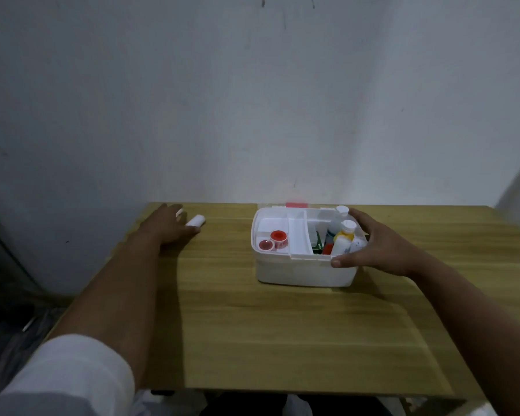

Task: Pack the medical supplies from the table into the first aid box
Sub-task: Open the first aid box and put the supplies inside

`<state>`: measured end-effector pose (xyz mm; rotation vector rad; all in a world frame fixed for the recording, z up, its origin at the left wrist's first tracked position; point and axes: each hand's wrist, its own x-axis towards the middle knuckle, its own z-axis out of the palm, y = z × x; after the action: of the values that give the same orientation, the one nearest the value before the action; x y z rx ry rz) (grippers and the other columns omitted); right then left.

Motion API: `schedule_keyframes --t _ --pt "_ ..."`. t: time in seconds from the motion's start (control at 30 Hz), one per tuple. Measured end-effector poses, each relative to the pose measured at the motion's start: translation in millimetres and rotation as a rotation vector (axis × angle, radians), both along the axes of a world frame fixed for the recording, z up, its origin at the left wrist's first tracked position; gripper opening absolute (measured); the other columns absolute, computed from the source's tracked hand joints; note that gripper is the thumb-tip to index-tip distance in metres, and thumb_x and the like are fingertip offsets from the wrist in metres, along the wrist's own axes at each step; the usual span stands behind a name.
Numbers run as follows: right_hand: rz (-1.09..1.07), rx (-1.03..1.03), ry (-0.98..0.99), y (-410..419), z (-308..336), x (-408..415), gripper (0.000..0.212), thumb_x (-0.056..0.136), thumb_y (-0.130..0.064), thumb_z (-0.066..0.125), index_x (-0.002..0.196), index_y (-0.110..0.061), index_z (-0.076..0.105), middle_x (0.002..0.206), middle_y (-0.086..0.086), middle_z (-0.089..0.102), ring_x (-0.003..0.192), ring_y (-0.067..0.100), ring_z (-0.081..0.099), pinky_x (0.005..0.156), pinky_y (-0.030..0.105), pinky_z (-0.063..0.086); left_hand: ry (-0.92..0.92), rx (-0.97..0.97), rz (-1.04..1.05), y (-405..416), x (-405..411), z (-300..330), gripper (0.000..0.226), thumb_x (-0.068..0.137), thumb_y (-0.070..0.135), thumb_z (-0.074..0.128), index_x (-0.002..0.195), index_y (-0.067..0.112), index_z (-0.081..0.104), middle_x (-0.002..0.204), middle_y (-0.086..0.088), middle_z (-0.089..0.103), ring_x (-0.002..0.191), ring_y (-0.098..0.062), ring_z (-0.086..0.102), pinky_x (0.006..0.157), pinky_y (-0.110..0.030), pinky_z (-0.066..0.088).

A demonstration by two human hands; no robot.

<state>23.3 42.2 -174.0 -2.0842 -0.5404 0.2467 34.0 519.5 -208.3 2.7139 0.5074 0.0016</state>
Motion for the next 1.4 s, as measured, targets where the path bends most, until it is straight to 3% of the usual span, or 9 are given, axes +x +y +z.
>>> schedule_keyframes --t 0.1,0.17,0.27,0.57,0.8,0.93,1.17,1.3,1.4 --pt "0.019 0.027 0.001 -0.3 -2.1 3.2 0.107 0.061 -0.029 0.096 0.149 -0.041 0.037 0.132 -0.018 0.060 0.113 0.008 0.064 0.076 0.020 0.059 -0.128 0.016 -0.044 4.2 9.5 -3.9 0.075 0.082 0.053 0.078 0.143 0.015 0.059 0.146 -0.011 0.058 0.131 -0.030 0.054 0.104 -0.041 0.044" --pt "0.022 0.034 0.005 -0.2 -2.6 4.5 0.107 0.060 -0.029 0.095 0.148 -0.043 0.037 0.131 -0.020 0.060 0.113 0.007 0.064 0.076 0.020 0.059 -0.221 0.023 -0.073 2.1 12.5 -5.3 0.036 0.086 0.044 0.078 0.106 0.015 0.078 0.108 -0.013 0.075 0.102 -0.031 0.067 0.083 -0.038 0.049" --pt "0.023 0.033 0.008 0.5 -3.1 4.5 0.101 0.063 -0.024 0.095 0.144 -0.046 0.037 0.129 -0.022 0.059 0.106 -0.001 0.065 0.072 0.016 0.057 -0.272 -0.022 -0.062 -5.8 8.9 -7.3 0.042 0.089 0.055 0.070 0.062 0.024 0.069 0.066 -0.003 0.068 0.070 -0.026 0.066 0.064 -0.033 0.047" --pt "-0.008 0.021 0.006 2.1 0.9 -0.9 0.110 0.059 -0.034 0.097 0.149 -0.042 0.036 0.133 -0.019 0.058 0.113 0.006 0.063 0.077 0.019 0.058 -0.568 -0.158 -0.200 -81.4 -16.7 40.9 0.026 0.092 0.028 0.074 0.114 0.015 0.080 0.105 -0.003 0.078 0.090 -0.013 0.069 0.074 -0.027 0.047" --pt "-0.029 0.020 0.017 3.8 2.4 -6.8 0.115 0.055 -0.040 0.098 0.152 -0.038 0.036 0.133 -0.014 0.060 0.114 0.010 0.063 0.086 0.027 0.058 -0.336 0.120 -0.429 -179.8 -27.7 82.0 0.028 0.091 0.020 0.073 0.118 0.016 0.077 0.115 -0.004 0.076 0.098 -0.019 0.070 0.085 -0.030 0.053" --pt "-0.038 0.042 0.018 4.4 3.0 -10.3 0.110 0.055 -0.037 0.099 0.148 -0.042 0.040 0.127 -0.020 0.062 0.108 0.006 0.066 0.079 0.021 0.058 -0.177 0.373 -0.425 -196.1 -27.3 77.0 0.023 0.086 0.015 0.069 0.106 0.011 0.079 0.095 -0.006 0.076 0.085 -0.021 0.068 0.072 -0.029 0.053" --pt "-0.041 0.063 0.014 4.3 4.0 -11.5 0.093 0.060 -0.030 0.098 0.130 -0.054 0.042 0.119 -0.027 0.062 0.101 -0.003 0.066 0.073 0.015 0.056 -0.200 0.194 -0.374 -198.8 -24.7 78.9 0.035 0.086 0.021 0.073 0.121 0.014 0.075 0.116 -0.003 0.074 0.102 -0.020 0.068 0.086 -0.033 0.057" --pt "-0.032 0.058 0.006 4.0 2.2 -9.3 0.095 0.063 -0.028 0.097 0.136 -0.048 0.040 0.119 -0.027 0.059 0.101 0.002 0.065 0.069 0.014 0.056 -0.233 0.178 -0.298 -200.0 -23.2 77.3 0.024 0.085 0.034 0.077 0.090 0.012 0.082 0.077 -0.002 0.075 0.069 -0.015 0.069 0.067 -0.032 0.059" --pt "-0.035 0.056 0.004 4.1 0.7 -8.5 0.102 0.061 -0.032 0.098 0.142 -0.045 0.039 0.122 -0.024 0.060 0.105 0.006 0.064 0.074 0.018 0.057 -0.253 0.168 -0.247 -201.2 -22.8 72.6 0.023 0.084 0.033 0.079 0.088 0.011 0.081 0.075 -0.003 0.074 0.067 -0.015 0.067 0.064 -0.030 0.057"
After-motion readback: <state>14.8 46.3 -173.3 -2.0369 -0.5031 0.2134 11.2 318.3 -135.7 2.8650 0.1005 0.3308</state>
